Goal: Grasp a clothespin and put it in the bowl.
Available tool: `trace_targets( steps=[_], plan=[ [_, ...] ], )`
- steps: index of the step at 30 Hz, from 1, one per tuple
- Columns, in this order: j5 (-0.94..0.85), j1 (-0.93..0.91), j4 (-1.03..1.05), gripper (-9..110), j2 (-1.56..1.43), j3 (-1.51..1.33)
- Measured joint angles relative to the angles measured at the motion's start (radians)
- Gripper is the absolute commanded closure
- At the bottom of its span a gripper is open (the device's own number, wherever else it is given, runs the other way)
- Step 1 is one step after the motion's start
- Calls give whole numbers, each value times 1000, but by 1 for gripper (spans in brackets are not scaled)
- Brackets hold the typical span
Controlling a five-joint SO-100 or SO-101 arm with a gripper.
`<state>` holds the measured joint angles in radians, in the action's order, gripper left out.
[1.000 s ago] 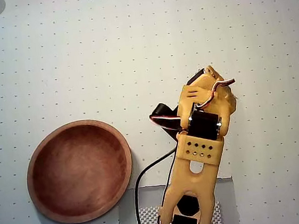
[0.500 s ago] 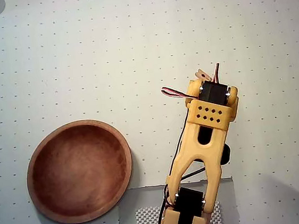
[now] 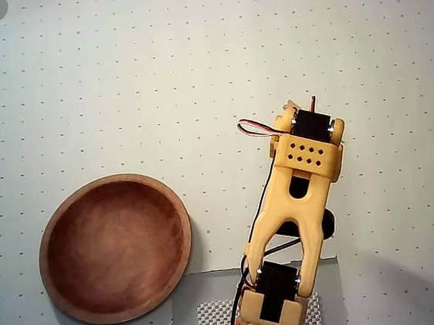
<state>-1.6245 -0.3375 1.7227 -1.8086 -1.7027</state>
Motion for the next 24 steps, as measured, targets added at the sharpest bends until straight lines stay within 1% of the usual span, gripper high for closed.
trace_targets(
  steps=[5, 8, 10, 12, 17, 24],
  plan=[
    [-8, 0, 0, 104, 97, 61],
    [-11, 0, 6, 104, 206, 195],
    [-11, 0, 9, 104, 305, 345],
    [-11, 0, 9, 104, 334, 394],
    [-11, 2, 15, 104, 503, 624],
    [-11, 52, 15, 104, 637, 782]
  ],
)
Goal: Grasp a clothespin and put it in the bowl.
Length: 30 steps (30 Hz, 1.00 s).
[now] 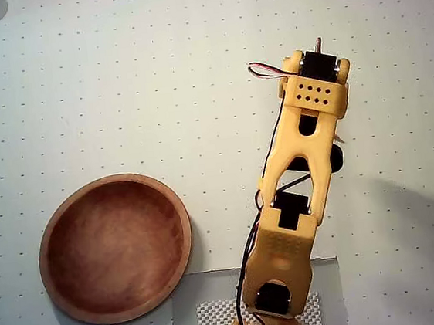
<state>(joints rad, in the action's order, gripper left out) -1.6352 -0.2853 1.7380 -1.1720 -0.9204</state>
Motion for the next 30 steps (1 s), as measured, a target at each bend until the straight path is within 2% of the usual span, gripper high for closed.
trace_targets(
  steps=[9, 18, 24, 30],
  plan=[
    [-37, 57, 0, 104, 100, 31],
    [-46, 54, 25, 104, 278, 224],
    [144, 54, 25, 104, 313, 279],
    [416, 54, 25, 104, 321, 279]
  ],
)
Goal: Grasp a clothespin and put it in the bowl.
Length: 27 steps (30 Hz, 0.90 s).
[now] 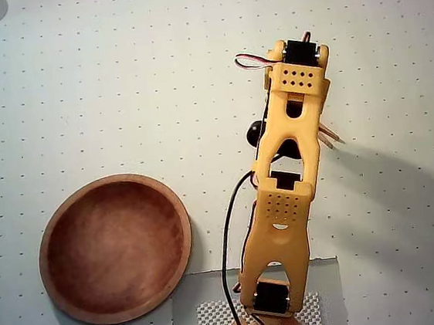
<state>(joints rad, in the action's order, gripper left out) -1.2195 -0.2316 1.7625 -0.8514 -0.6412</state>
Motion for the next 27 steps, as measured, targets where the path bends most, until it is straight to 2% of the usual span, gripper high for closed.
trace_targets(
  steps=[3, 15, 27],
  plan=[
    [176, 0, 0, 104, 0, 0],
    [699, 0, 0, 104, 0, 0],
    [1138, 2, 0, 104, 0, 0]
  ],
)
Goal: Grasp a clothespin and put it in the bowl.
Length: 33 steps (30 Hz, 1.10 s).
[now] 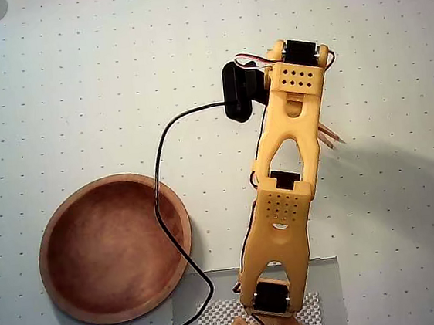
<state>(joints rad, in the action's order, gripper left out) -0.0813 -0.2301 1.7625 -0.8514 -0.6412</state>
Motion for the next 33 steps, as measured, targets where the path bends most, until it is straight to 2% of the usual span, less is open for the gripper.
trace_targets(
  steps=[5, 19, 33],
  plan=[
    [114, 34, 0, 104, 15, 60],
    [270, 178, 0, 104, 164, 170],
    [584, 230, 0, 104, 164, 170]
  ],
)
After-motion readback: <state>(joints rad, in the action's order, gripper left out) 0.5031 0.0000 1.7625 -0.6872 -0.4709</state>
